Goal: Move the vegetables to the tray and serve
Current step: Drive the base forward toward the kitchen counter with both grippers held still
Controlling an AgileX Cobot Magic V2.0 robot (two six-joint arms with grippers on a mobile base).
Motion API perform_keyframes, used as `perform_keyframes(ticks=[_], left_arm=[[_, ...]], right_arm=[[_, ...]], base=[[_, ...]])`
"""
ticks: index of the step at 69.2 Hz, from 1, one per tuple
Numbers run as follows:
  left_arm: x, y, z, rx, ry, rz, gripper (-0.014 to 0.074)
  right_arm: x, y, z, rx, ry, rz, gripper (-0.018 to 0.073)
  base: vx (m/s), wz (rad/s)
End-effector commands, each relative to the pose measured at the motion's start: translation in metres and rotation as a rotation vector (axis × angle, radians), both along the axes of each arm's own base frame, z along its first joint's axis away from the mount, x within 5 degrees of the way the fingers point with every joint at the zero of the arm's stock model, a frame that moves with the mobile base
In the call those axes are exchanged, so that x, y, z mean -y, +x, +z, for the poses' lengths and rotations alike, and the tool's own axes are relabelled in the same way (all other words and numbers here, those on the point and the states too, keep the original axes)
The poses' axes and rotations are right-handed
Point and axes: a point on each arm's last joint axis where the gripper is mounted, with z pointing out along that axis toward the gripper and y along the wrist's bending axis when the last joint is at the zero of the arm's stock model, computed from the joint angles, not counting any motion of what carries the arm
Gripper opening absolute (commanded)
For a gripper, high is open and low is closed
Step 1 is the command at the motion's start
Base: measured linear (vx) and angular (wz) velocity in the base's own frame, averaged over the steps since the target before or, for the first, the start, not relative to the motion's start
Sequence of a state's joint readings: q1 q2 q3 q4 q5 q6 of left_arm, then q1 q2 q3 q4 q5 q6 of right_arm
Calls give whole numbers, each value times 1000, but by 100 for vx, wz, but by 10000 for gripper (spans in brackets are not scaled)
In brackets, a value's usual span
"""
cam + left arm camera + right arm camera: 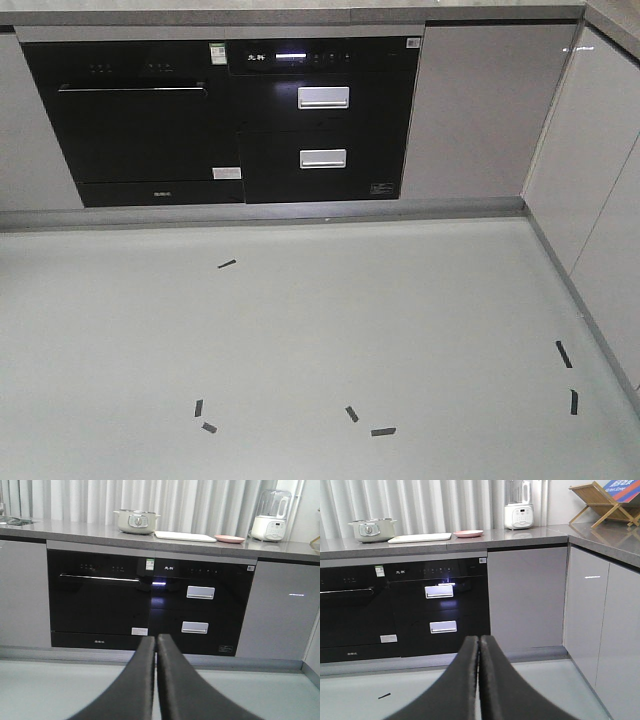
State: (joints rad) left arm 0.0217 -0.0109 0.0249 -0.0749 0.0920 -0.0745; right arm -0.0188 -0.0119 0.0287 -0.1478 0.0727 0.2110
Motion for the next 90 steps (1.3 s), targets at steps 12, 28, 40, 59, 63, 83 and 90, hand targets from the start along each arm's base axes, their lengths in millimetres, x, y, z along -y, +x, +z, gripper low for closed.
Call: perform_keyframes(ticks=[12,28,40,59,63,83,90], left_arm=[[0,-1,4,74,-5,-2,-6],[0,-1,4,74,-5,-2,-6],[0,-1,4,74,-5,-2,-6],[0,-1,4,74,-5,-2,-6],[0,-1,4,74,-5,-2,-6],[0,-1,4,74,-5,-2,-6],[0,-1,4,74,-5,-2,-6]], right_arm=[[-1,0,5,73,-17,5,-1],[-1,0,5,73,-17,5,-1],[-1,0,5,73,-17,5,-1],[-1,0,5,73,-17,5,-1],[-1,0,5,73,-17,5,-1],[-1,0,5,73,-17,5,-1],[-1,0,5,73,-17,5,-1]], base=[[8,-1],[11,0],[13,-2],[12,-2],[11,-1],[9,0],[6,1]])
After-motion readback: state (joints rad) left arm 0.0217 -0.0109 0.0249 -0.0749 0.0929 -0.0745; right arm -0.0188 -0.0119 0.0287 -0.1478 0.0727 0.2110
